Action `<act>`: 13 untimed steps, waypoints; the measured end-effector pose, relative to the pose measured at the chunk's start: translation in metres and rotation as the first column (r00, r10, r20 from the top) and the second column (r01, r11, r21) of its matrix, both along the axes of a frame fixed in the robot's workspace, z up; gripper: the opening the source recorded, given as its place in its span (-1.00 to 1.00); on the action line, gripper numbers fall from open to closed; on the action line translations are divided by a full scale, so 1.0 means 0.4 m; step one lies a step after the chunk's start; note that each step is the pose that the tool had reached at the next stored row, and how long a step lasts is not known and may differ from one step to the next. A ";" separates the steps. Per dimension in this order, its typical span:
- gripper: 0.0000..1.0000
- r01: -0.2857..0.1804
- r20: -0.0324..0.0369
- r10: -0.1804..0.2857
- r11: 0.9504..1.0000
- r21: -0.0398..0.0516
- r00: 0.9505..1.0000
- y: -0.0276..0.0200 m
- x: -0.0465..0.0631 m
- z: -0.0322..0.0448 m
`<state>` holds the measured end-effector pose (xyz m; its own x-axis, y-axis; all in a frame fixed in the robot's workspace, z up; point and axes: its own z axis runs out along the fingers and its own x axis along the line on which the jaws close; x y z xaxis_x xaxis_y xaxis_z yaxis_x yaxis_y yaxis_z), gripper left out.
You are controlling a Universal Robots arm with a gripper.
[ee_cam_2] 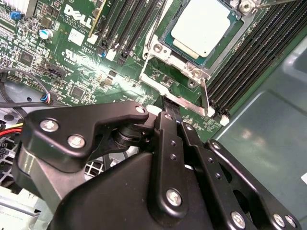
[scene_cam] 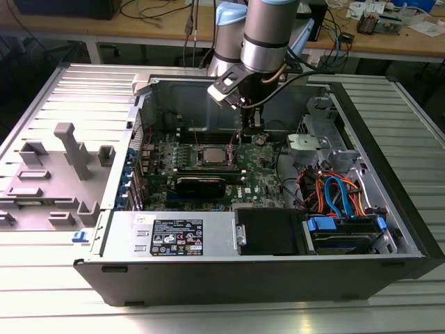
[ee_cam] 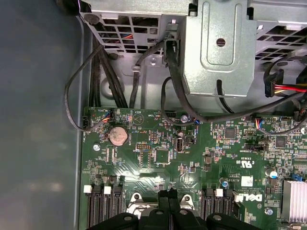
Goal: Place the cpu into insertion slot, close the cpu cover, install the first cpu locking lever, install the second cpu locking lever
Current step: 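Close the cpu cover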
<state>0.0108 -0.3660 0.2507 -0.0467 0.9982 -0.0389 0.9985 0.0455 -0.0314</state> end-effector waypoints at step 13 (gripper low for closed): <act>-0.79 0.000 0.000 0.000 1.000 0.000 1.000 0.000 -0.005 -0.004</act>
